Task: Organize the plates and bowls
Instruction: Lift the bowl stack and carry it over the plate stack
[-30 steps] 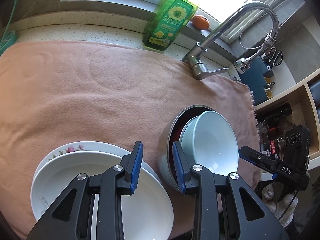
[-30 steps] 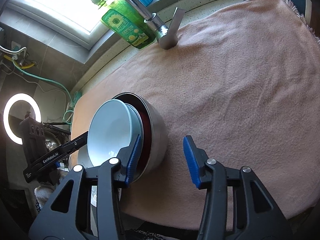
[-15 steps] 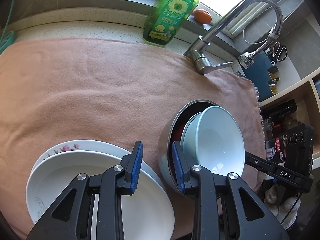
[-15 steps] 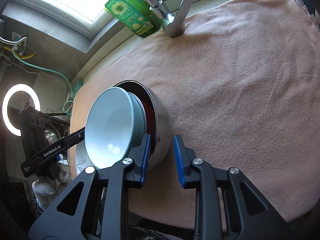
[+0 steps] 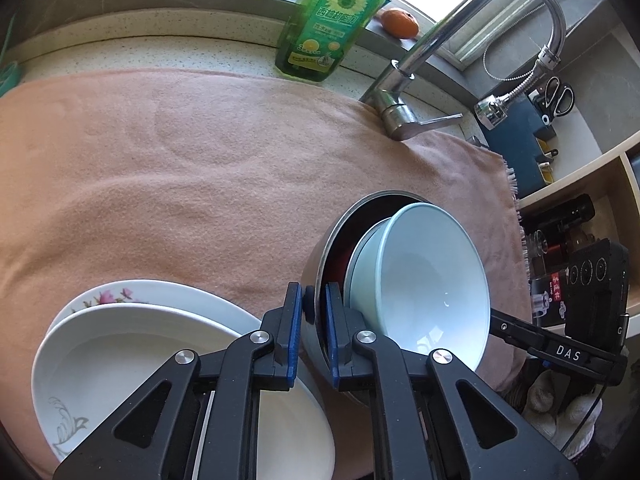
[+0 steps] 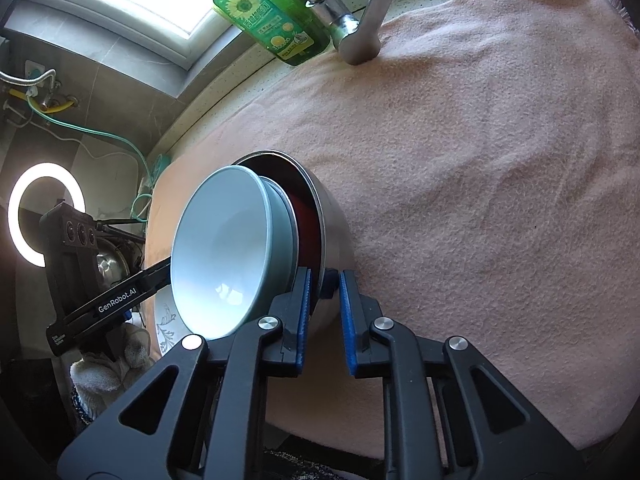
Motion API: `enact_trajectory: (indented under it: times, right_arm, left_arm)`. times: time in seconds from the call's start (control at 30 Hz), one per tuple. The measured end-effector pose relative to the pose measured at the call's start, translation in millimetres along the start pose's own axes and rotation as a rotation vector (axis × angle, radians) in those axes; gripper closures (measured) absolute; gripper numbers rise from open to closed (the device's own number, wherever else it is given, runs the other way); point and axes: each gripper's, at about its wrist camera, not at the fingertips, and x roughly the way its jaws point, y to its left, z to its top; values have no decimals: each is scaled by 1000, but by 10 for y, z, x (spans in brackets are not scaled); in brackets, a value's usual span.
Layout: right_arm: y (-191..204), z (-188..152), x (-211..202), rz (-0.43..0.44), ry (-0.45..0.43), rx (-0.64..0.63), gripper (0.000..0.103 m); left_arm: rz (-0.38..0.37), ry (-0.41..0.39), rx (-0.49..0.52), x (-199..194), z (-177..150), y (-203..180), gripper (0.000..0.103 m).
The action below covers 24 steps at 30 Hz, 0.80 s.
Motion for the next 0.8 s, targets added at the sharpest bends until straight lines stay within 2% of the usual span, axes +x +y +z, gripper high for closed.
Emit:
enact_trajectory:
  times: [0.37, 0.8]
  right_arm:
    - [46, 65, -112, -18, -19, -24, 88]
    - [357, 12, -403, -43, -91, -48, 88]
  left_arm:
    - [9, -34, 9, -63, 20, -90, 95]
    - [-42, -76, 39, -346, 53, -132, 95]
